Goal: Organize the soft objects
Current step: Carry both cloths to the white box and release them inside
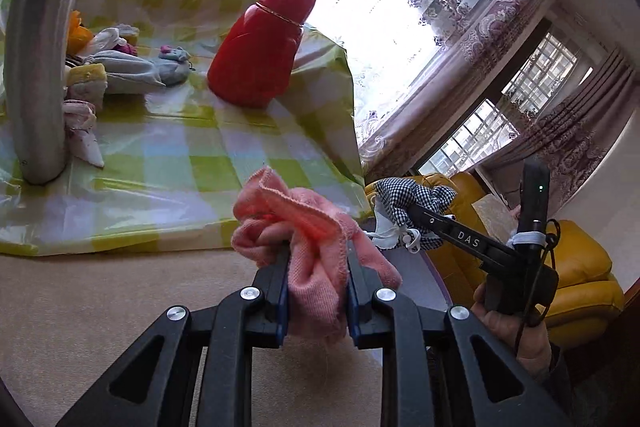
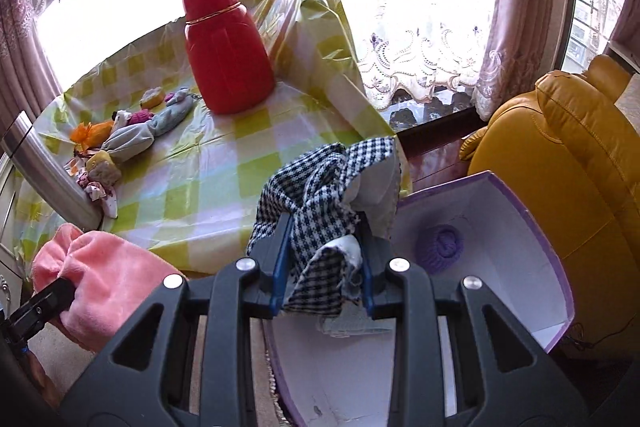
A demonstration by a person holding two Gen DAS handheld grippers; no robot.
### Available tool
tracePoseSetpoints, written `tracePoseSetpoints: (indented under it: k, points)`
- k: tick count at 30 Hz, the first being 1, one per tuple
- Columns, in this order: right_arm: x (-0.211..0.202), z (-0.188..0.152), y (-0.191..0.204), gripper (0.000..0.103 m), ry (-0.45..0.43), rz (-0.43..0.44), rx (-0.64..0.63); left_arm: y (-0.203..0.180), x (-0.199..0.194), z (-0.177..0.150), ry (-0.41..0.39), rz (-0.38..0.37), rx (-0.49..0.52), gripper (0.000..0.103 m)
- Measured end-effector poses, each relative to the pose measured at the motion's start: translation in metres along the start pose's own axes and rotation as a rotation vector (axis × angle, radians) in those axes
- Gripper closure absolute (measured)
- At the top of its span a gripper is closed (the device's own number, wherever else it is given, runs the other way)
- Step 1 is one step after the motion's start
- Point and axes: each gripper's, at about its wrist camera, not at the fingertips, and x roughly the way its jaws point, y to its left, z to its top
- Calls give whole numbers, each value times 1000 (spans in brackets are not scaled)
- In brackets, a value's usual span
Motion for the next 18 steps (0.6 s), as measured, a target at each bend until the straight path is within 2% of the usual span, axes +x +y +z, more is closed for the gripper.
tracePoseSetpoints:
  k: [1, 2, 3, 4, 5, 9, 12, 18]
  points:
    - [-2, 0, -8, 64, -6, -20, 15, -7, 5, -1, 13, -21, 8, 80]
    - [-4, 1, -16, 56, -12, -44, 29, -13, 11, -2, 27, -43, 15, 73]
    - [-6, 1, -22, 44, -15, -65, 42, -19, 17, -2, 47, -65, 23, 67]
    - [-9, 1, -29, 40, -22, -81, 56, -25, 22, -3, 62, -71, 32, 48]
    - [-10, 2, -34, 35, -28, -90, 66, -28, 24, -5, 64, -70, 39, 34]
    - [-11, 4, -42, 25, -33, -131, 74, -28, 24, -9, 73, -57, 38, 33]
    - [-6, 3, -39, 25, -18, -123, 79, -17, 19, -7, 63, -34, 7, 33]
    - [2, -2, -20, 25, 12, -60, 56, 18, -13, -6, 5, 74, -32, 33]
